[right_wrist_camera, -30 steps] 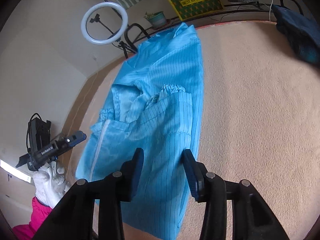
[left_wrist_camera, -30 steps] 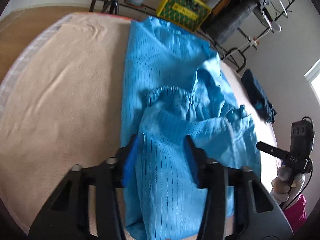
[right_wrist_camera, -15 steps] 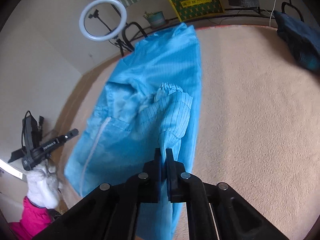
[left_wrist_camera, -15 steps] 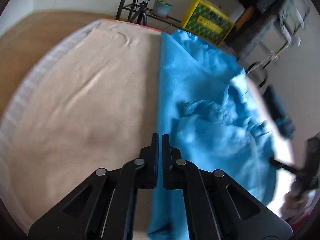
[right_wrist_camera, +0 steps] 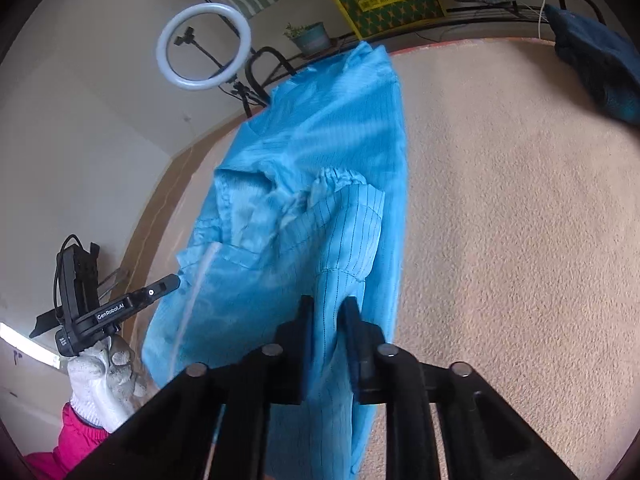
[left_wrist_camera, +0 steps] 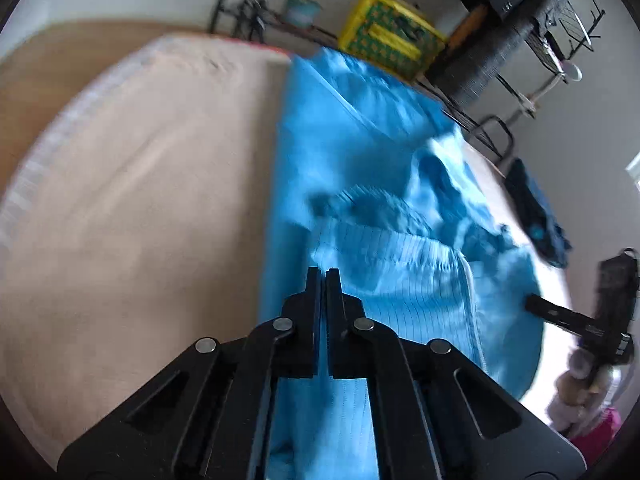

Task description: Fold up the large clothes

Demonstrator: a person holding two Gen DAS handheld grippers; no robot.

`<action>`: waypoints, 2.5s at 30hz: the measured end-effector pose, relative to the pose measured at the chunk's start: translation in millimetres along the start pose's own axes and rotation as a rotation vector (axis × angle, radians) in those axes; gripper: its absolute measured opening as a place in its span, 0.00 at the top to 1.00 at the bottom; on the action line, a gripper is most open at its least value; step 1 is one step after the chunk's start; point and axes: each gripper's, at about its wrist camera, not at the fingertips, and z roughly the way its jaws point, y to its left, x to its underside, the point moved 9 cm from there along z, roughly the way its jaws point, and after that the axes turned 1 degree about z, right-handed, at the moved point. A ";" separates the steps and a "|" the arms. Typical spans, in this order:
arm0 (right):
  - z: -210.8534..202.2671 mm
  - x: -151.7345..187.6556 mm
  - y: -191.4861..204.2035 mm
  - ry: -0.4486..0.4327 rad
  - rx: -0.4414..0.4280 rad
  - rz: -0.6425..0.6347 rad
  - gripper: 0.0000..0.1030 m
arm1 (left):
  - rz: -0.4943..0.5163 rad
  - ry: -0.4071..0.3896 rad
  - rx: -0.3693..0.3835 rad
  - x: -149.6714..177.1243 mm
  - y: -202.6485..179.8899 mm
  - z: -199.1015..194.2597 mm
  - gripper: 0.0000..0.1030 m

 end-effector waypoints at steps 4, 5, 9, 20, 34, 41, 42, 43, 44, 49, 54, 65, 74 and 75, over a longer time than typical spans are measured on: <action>9.8 3.5 -1.7 0.034 0.128 -0.092 0.93 | -0.029 0.013 -0.060 1.5 18.4 11.2 1.00; 12.3 4.1 -2.2 0.041 0.132 -0.094 0.87 | -0.036 0.006 -0.077 1.0 20.5 9.6 1.00; -2.2 -2.9 4.2 -0.012 0.173 -0.136 0.67 | 0.028 -0.057 0.070 -4.2 -21.8 -22.5 0.99; 0.0 -13.4 24.5 -0.079 0.108 -0.148 0.71 | 0.200 0.110 -0.053 28.5 -59.8 44.1 0.88; -23.6 -10.9 44.1 -0.096 0.238 -0.205 0.68 | 0.152 -0.036 -0.013 11.4 -66.6 -33.1 0.88; -110.4 0.8 69.5 -0.261 0.204 -0.186 0.67 | 0.159 -0.127 0.080 9.3 -99.9 -116.1 0.88; -118.1 2.8 71.5 -0.270 0.203 -0.183 0.67 | 0.161 -0.136 0.090 10.5 -103.6 -126.8 0.88; -128.8 5.5 73.8 -0.275 0.200 -0.178 0.67 | 0.163 -0.141 0.094 11.6 -106.5 -135.1 0.87; -139.3 7.0 76.5 -0.281 0.200 -0.173 0.67 | 0.164 -0.146 0.096 12.5 -108.8 -142.5 0.87; -190.6 -5.8 114.1 -0.328 0.176 -0.205 0.56 | 0.180 -0.168 0.119 10.0 -126.3 -179.1 0.73; -219.7 -13.0 128.1 -0.361 0.151 -0.236 0.51 | 0.210 -0.185 0.134 -12.3 -148.8 -201.1 0.72; -199.5 -80.3 87.5 -0.311 0.166 -0.260 0.61 | 0.247 -0.128 0.186 -57.7 -195.1 -140.0 0.72; -120.0 -175.4 32.6 -0.212 0.208 -0.258 0.63 | 0.282 0.006 0.243 -72.5 -226.1 -3.6 0.72; -108.6 -185.9 27.7 -0.202 0.205 -0.256 0.63 | 0.299 0.018 0.243 -73.8 -230.1 15.1 0.72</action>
